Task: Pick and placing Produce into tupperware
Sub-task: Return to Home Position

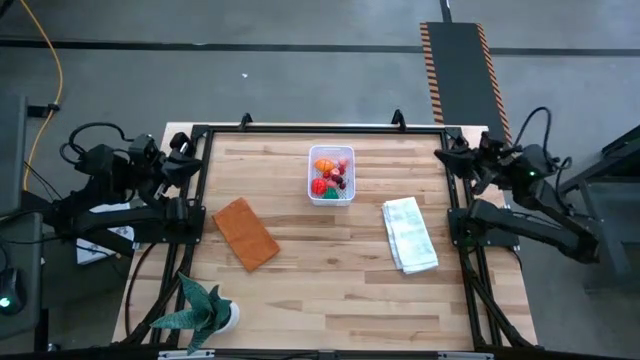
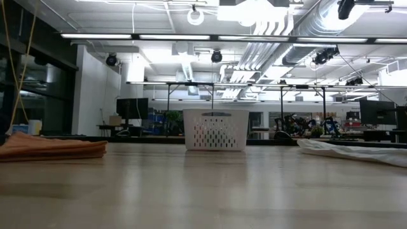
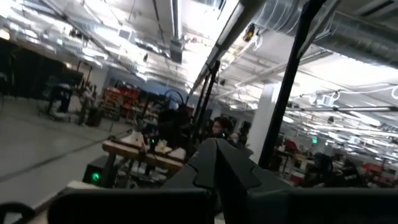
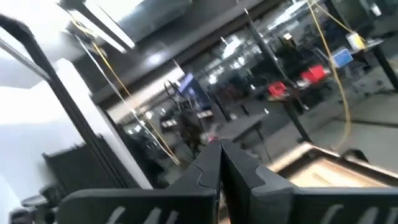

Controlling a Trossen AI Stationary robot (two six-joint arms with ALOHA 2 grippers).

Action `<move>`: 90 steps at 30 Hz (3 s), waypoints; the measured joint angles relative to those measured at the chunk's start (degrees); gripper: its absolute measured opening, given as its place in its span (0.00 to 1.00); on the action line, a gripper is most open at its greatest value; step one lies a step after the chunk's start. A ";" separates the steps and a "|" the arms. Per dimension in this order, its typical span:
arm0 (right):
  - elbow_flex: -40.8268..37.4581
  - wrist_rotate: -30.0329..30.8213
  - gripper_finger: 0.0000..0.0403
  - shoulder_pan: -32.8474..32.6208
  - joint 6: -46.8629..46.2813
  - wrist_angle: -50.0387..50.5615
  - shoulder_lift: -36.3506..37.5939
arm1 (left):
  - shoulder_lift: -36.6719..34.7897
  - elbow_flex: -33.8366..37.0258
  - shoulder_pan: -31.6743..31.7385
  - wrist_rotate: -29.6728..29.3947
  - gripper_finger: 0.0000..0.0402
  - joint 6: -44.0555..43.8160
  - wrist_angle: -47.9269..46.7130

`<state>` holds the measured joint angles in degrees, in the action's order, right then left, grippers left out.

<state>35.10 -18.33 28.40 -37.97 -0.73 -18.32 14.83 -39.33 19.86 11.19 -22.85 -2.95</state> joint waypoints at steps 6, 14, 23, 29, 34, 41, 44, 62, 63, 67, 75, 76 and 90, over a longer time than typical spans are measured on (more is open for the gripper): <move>2.89 16.07 0.00 -11.80 6.56 14.93 -0.16 | 0.02 0.00 0.00 0.23 0.00 -3.10 -2.32; 3.07 29.37 0.00 -24.69 10.02 20.68 -0.42 | 0.03 0.00 0.00 -4.87 0.00 -3.10 -7.05; 3.14 32.16 0.00 -31.31 13.43 21.90 -1.03 | 0.04 0.00 0.00 -6.35 0.00 2.36 -10.11; 3.12 30.04 0.00 -31.38 16.11 15.03 -2.83 | 0.04 0.00 0.00 -5.15 0.00 2.87 -11.00; 3.12 29.16 0.00 -31.38 18.33 10.72 -3.07 | 0.04 0.25 0.00 -4.23 0.00 3.07 -11.17; 3.08 29.38 0.00 -31.36 17.16 11.15 -3.49 | 0.04 5.34 0.00 -4.78 0.00 1.33 -10.09; 3.08 30.22 0.00 -31.36 16.44 11.08 -3.77 | 0.04 9.03 0.00 -4.72 0.00 1.40 -5.07; 3.08 30.26 0.00 -31.36 14.42 11.92 -4.84 | -6.10 24.08 -2.50 -1.48 0.00 0.65 12.85; 3.07 30.26 0.00 -31.36 14.39 12.11 -5.14 | -6.58 24.88 -3.32 -2.45 0.00 0.69 12.86; 3.03 30.23 0.00 -31.36 13.52 12.12 -7.14 | -7.57 26.78 -7.11 -7.80 0.00 2.70 12.79; 3.03 30.19 0.00 -33.26 12.30 10.76 -10.57 | -7.56 30.28 -13.12 -11.88 0.00 8.76 19.71; 3.03 30.23 0.00 -33.58 12.33 10.29 -10.66 | -7.56 30.80 -13.47 -11.94 0.00 9.02 19.96; 3.03 32.09 0.00 -35.62 12.73 11.83 -10.00 | -7.61 37.59 -13.88 -11.67 0.00 9.53 27.45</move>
<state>38.13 13.76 -7.22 -25.23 11.11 -28.32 7.22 -1.74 5.98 -0.48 -13.32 24.50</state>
